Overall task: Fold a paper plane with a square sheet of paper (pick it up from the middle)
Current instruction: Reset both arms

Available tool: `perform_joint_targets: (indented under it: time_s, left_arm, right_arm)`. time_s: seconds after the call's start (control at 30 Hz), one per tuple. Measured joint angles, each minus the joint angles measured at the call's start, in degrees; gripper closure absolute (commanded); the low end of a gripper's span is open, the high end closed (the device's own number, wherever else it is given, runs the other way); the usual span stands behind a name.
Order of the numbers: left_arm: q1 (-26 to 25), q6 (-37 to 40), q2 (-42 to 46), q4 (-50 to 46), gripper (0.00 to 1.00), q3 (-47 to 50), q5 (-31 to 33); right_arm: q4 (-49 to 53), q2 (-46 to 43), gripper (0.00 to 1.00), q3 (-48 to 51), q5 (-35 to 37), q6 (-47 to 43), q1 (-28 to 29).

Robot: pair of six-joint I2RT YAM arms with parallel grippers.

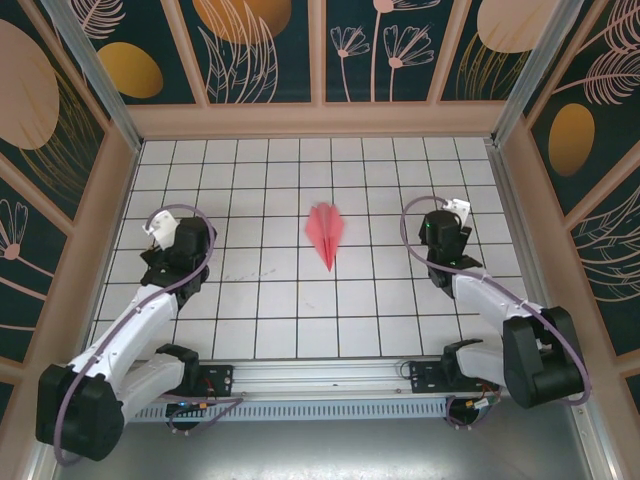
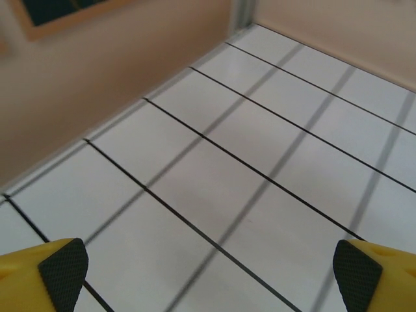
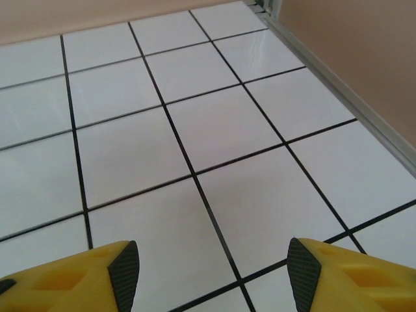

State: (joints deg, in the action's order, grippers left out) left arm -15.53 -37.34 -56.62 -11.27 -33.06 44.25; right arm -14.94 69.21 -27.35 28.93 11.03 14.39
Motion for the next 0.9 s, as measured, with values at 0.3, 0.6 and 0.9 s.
perform_joint_targets:
  time_s: [0.3,0.6,0.9]
  left_arm:
    - [2.9,13.3,-4.7,23.7,0.01,10.6,3.0]
    - [3.1,24.1,-14.6,52.5,0.01,19.8,-1.9]
    - [5.1,31.0,-20.8,73.7,0.01,22.1,-8.8]
  right_arm:
    - [-24.4,8.5,0.36,6.2,-12.0,-8.1,-7.9]
    - [-45.5,17.0,0.37,12.3,-25.5,-11.2,-15.3]
    - [-52.2,18.8,0.01,14.4,-30.9,-10.7,-17.1]
